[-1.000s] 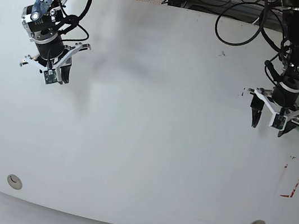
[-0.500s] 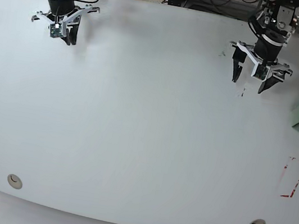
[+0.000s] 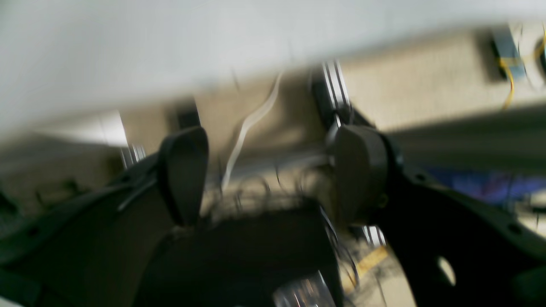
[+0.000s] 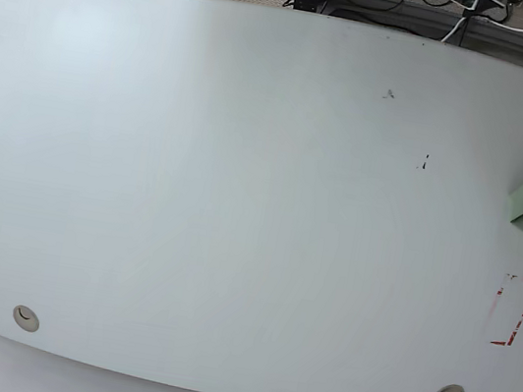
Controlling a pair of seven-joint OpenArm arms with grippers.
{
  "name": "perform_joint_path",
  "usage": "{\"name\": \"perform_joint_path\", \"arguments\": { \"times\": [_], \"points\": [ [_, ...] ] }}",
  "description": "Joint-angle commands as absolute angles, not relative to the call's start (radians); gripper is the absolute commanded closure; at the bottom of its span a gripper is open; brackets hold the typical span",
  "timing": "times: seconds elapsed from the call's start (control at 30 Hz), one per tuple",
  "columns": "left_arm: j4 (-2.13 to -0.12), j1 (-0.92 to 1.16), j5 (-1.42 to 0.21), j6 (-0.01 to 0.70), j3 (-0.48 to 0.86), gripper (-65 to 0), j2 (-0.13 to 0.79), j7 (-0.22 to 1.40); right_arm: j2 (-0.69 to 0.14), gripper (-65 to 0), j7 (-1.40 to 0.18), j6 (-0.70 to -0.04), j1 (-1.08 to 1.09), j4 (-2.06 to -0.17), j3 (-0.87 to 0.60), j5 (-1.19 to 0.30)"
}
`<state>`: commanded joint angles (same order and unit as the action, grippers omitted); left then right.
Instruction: Fold the T-shirt properly
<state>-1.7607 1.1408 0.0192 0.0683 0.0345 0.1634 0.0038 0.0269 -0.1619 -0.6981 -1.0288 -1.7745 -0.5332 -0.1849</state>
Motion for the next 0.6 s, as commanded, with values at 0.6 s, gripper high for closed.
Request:
{"name": "perform_joint_path", "arguments": {
  "times": [0.6],
  "points": [
    [-0.628,0.515,0.019,0.068,-0.079,-42.1,0.084,0.002,-0.102,-5.7,-0.059,-0.601,-0.639,-0.889,-0.28,-0.036]
  ]
}}
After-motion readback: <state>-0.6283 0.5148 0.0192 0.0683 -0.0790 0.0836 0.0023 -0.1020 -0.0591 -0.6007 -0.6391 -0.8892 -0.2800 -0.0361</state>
